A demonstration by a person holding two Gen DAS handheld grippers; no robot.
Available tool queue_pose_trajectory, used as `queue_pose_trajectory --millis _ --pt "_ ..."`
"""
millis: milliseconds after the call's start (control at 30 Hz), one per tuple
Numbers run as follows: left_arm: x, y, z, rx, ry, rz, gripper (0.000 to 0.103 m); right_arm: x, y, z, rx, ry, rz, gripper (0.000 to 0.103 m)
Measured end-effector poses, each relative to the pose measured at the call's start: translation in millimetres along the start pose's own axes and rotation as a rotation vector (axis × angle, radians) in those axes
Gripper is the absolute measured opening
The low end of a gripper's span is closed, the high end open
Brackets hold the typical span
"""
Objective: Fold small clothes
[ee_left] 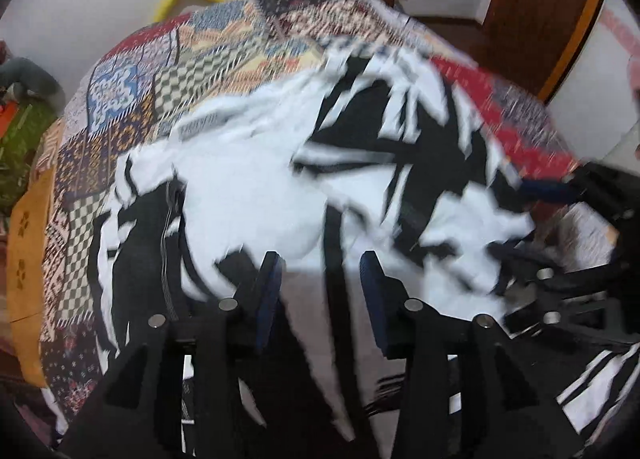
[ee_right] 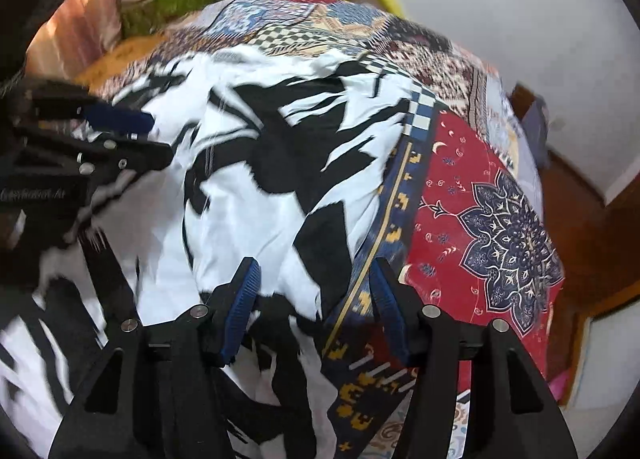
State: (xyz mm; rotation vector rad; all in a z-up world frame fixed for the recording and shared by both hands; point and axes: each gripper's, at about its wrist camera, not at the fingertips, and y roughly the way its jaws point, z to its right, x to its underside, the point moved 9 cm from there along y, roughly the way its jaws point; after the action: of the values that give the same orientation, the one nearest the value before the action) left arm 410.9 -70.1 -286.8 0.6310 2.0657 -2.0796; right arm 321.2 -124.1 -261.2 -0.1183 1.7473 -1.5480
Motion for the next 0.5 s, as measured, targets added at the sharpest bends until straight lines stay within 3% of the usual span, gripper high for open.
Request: queue_pose_trajectory --millis 100,167,333,500 --pt "15.8 9.6 -7.3 -0.009 -0.011 -0.037 0.043 12.5 -2.3 -5.3 0.002 -0.035 -0.023 0.055" --pt "22.3 6.0 -12.7 -0.003 -0.023 -0.026 0.049 19.9 -4.5 -4.7 0.002 -0.041 -0.039 0.055" --pt "38.2 -12.1 -26.2 -0.012 -0.029 -0.010 0.049 36.1 -12.3 2.8 -0.015 -0.004 -0.091 0.055" --pt "55.0 -42.8 -59.3 -0.039 -0.091 0.031 0.049 37.3 -36.4 9.1 -0.058 0.085 -0.058 0.055"
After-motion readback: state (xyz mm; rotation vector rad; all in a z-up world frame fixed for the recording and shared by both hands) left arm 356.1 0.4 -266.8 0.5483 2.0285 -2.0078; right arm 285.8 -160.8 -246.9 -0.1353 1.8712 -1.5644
